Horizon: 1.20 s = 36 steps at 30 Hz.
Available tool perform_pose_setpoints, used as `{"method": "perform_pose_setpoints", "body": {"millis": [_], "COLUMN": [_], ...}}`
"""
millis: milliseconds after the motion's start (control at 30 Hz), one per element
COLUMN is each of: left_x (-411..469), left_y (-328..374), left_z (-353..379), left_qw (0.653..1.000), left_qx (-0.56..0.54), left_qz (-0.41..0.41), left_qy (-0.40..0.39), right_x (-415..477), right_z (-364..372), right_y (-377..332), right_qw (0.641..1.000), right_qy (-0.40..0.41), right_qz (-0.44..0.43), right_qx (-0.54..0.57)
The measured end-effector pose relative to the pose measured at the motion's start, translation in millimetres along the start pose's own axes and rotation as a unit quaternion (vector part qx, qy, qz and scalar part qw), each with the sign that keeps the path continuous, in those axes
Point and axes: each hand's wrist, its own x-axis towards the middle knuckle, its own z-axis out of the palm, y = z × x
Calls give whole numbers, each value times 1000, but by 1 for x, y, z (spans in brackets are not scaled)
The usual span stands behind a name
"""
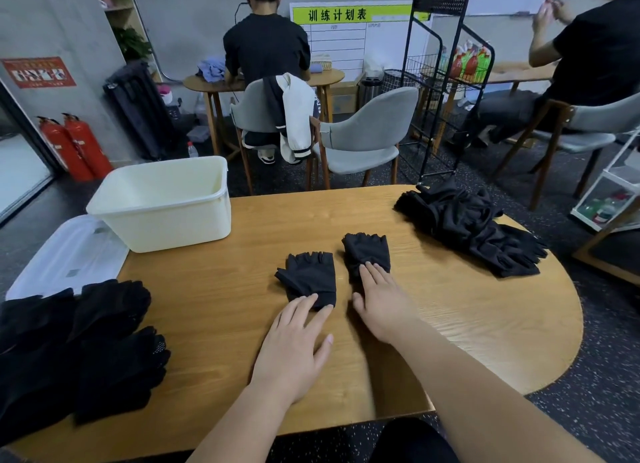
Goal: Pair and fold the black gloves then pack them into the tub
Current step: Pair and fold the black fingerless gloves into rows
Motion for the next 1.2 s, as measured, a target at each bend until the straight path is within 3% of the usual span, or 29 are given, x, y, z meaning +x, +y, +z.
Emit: {"method": "perform_pose_setpoints", "body": {"millis": [100, 233, 433, 633, 767, 1000, 1200], "left_x": [0, 1, 3, 2, 3, 1, -2], "left_y": [-2, -2, -3, -3, -1, -3, -3], "left_z": [0, 1, 3, 1, 0, 3, 3], "left_qw": [1000, 1000, 1000, 1000, 1000, 999, 999], "left_qx": [-3, -9, -22, -18, -20, -26, -30], "left_qz": [4, -1, -3, -5, -8, -13, -14], "left_qy": [-5, -6, 7, 9, 11, 14, 18], "right_x": [12, 13, 12, 16, -5, -48, -66], "right_z": [-10, -21, -47, -61, -54, 0, 8], "right_y": [5, 26, 79, 116, 95, 54, 45], "right_qw": [1000, 999, 963, 952, 955, 971, 972], "right_qy": [-9, 37, 168, 113, 173, 192, 226], "right_qz": [-16, -13, 163, 233, 166, 82, -39], "right_qx": [24, -1, -133, -162, -175, -114, -59]}}
